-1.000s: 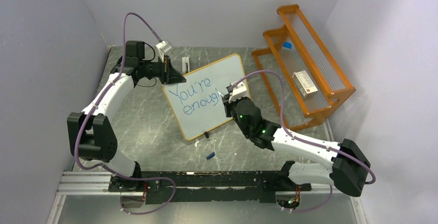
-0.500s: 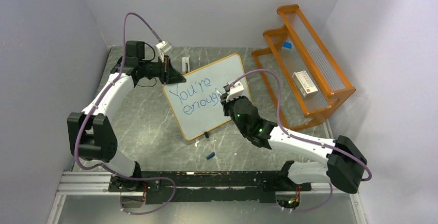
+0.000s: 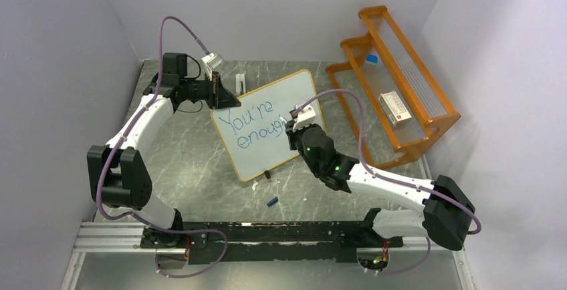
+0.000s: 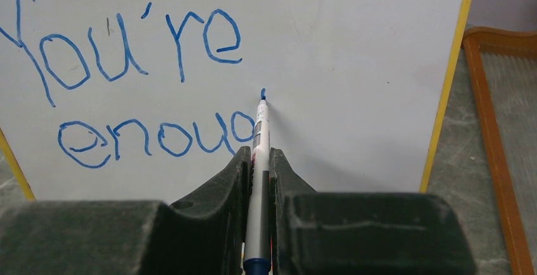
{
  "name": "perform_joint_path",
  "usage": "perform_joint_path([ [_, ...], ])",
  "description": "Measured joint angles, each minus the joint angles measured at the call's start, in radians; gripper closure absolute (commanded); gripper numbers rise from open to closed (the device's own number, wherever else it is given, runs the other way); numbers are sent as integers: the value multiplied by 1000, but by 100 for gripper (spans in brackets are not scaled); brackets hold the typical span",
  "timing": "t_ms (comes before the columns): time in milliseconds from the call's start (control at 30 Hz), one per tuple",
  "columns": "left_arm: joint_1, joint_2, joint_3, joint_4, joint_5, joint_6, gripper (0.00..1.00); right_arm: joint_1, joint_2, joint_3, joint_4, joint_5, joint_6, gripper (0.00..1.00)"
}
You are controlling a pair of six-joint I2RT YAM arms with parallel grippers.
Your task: Write a sentence on the whiteboard
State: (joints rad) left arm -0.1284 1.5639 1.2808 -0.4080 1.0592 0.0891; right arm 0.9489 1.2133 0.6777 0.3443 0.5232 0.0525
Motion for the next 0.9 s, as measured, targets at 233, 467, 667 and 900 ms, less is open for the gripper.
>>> perform_joint_path([
  [233, 0, 0, 0, 0, 0, 0, 95, 0, -12, -2, -36, -5, 23, 100],
  [467, 0, 0, 0, 0, 0, 0, 95, 0, -29, -18, -77, -8, 45, 100],
  [667, 0, 0, 0, 0, 0, 0, 95, 0, -42, -37, -90, -15, 64, 100],
  [900, 0, 0, 0, 0, 0, 0, 95, 0, -51, -41, -114, -22, 72, 100],
])
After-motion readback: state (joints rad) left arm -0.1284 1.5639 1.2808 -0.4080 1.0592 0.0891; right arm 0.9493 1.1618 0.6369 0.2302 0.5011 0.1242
